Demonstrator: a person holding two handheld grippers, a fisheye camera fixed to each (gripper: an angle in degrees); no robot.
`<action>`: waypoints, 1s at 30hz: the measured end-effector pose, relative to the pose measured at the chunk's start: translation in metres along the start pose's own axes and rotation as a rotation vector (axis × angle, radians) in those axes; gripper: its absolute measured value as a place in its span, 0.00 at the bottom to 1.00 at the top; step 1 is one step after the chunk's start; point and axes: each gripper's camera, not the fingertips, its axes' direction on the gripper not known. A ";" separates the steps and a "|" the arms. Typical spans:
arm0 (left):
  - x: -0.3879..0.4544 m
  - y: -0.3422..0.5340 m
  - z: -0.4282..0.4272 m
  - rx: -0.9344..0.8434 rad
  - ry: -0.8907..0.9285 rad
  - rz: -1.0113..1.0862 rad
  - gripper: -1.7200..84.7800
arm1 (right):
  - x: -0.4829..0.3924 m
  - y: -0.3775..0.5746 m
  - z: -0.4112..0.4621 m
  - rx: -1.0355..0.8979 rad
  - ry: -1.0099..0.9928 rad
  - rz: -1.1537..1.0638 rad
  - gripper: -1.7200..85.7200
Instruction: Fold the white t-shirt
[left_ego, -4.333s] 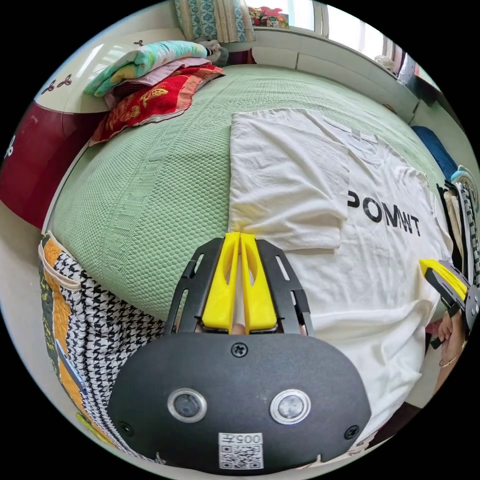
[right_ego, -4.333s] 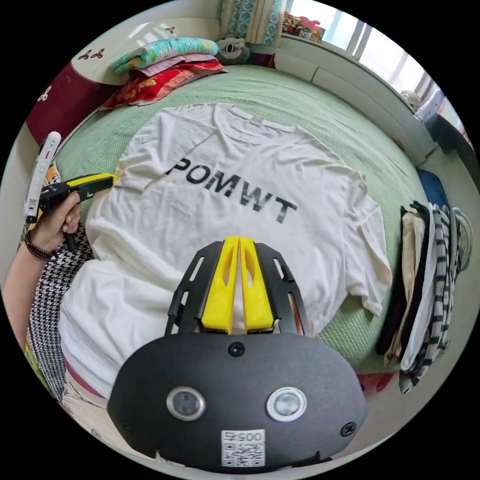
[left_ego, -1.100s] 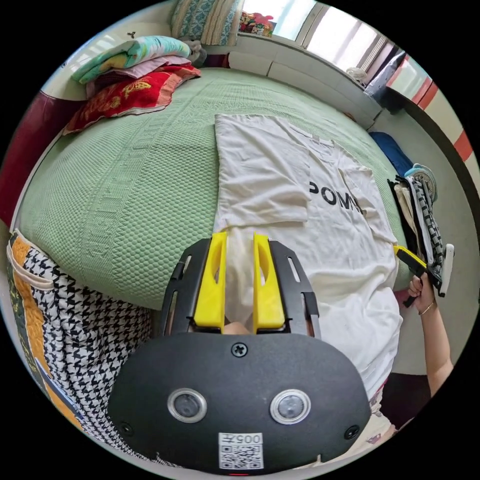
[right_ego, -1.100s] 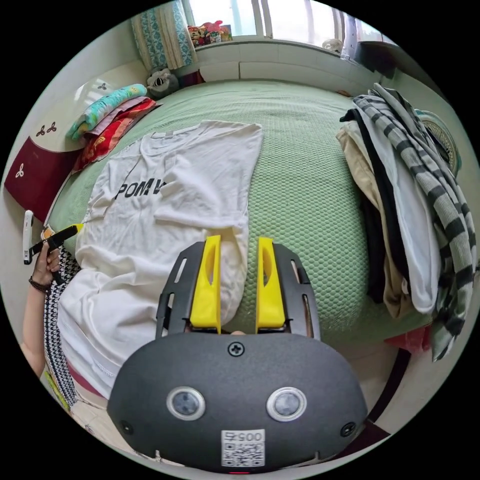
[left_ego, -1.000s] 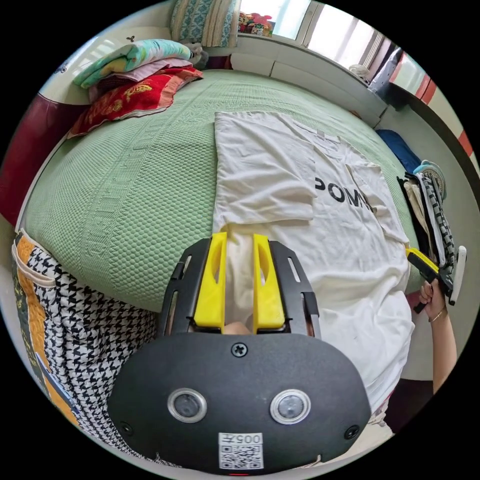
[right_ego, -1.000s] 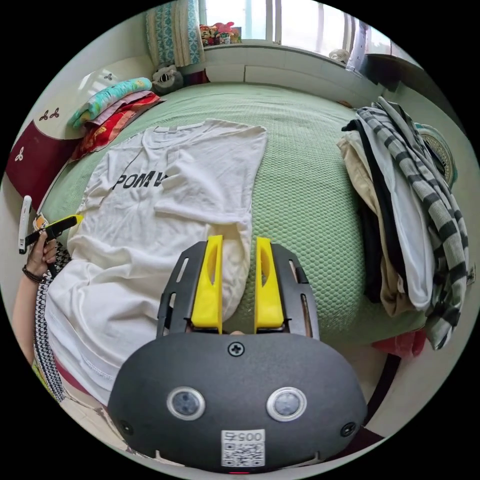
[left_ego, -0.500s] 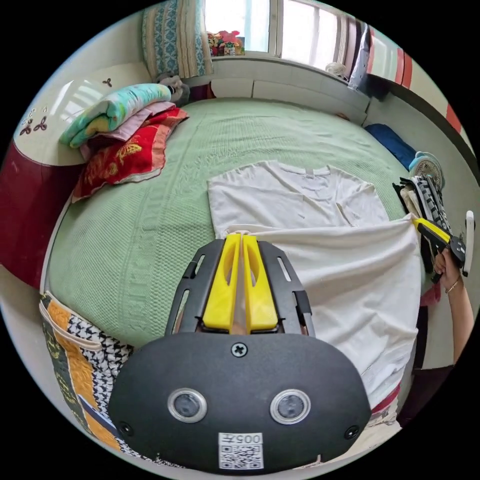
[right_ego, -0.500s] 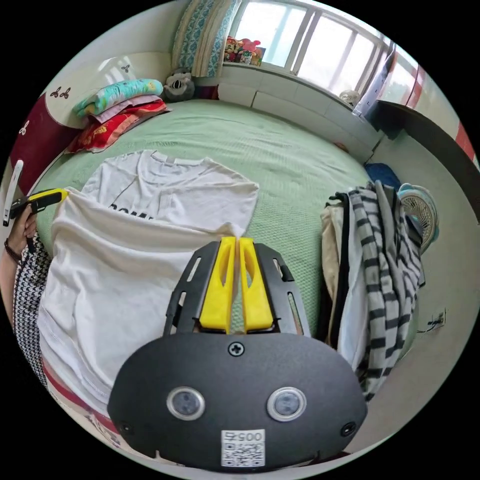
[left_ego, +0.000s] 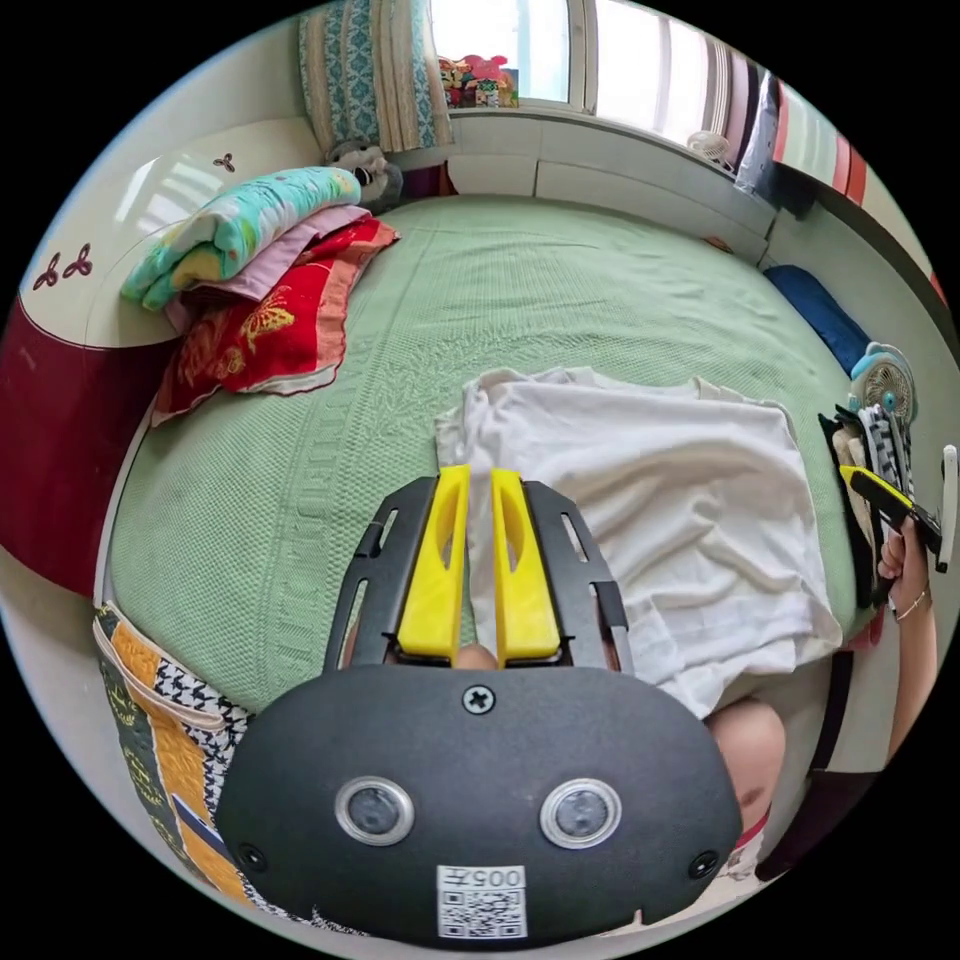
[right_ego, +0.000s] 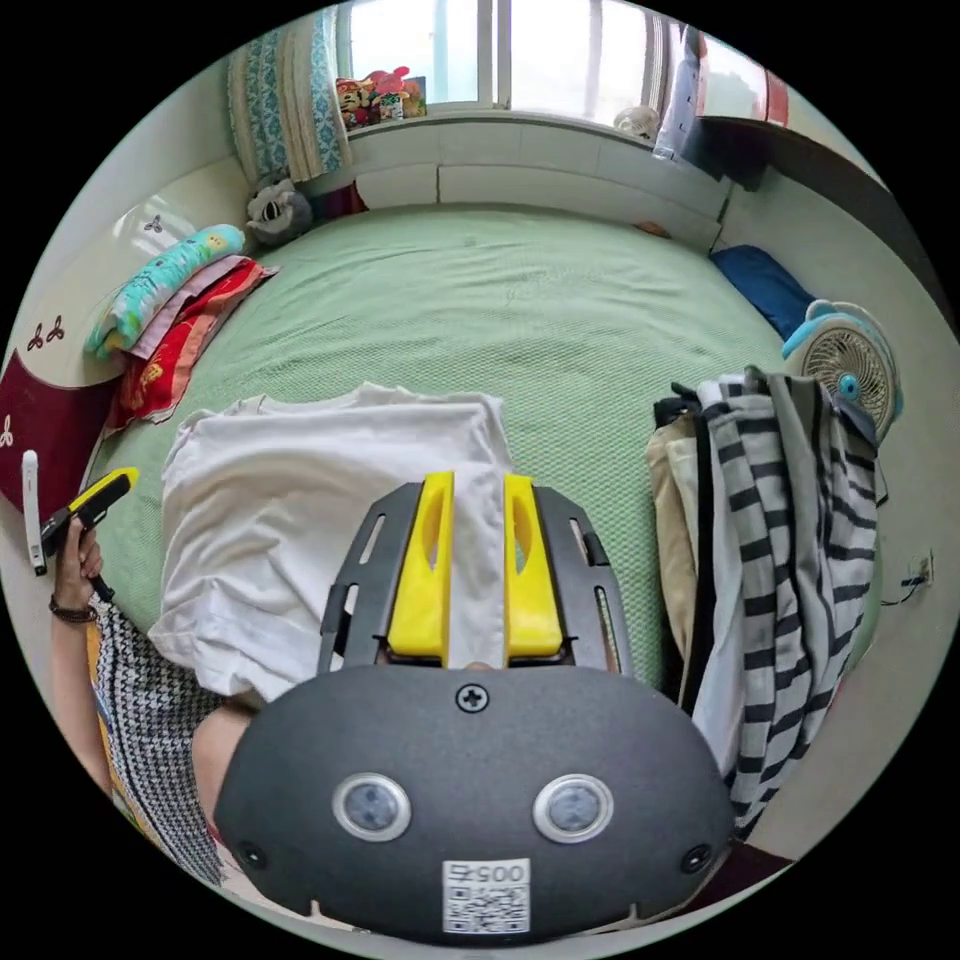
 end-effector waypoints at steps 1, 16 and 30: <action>-0.005 0.017 0.001 -0.013 0.015 0.013 0.08 | 0.007 0.020 0.000 -0.006 -0.047 -0.021 0.09; -0.023 0.146 -0.009 -0.192 0.122 0.045 0.10 | 0.005 0.177 -0.029 -0.181 -0.026 -0.160 0.05; -0.007 0.171 -0.066 -0.142 0.119 0.019 0.10 | 0.027 0.233 -0.087 -0.072 0.007 -0.116 0.00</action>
